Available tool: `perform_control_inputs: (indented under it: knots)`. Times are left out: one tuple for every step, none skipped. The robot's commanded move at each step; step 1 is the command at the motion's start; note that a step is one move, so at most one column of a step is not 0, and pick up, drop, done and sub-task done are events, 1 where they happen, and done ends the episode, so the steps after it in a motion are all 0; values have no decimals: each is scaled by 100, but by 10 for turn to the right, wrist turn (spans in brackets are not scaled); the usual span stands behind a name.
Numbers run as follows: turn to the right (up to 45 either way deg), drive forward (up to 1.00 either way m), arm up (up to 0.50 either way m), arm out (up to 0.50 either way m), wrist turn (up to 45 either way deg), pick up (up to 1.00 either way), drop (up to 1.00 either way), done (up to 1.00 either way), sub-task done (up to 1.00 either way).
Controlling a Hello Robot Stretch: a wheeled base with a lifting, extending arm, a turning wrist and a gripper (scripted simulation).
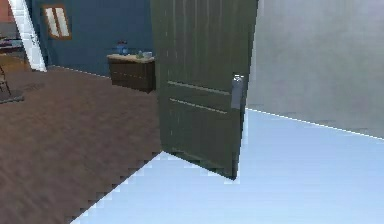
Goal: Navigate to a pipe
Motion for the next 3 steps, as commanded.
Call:
perform_control_inputs:
  knots:
    - [-120,0,0,0,0,0,0,0,0]
    - [0,40,0,0,0,0,0,0,0]
    - [-120,0,0,0,0,0,0,0,0]
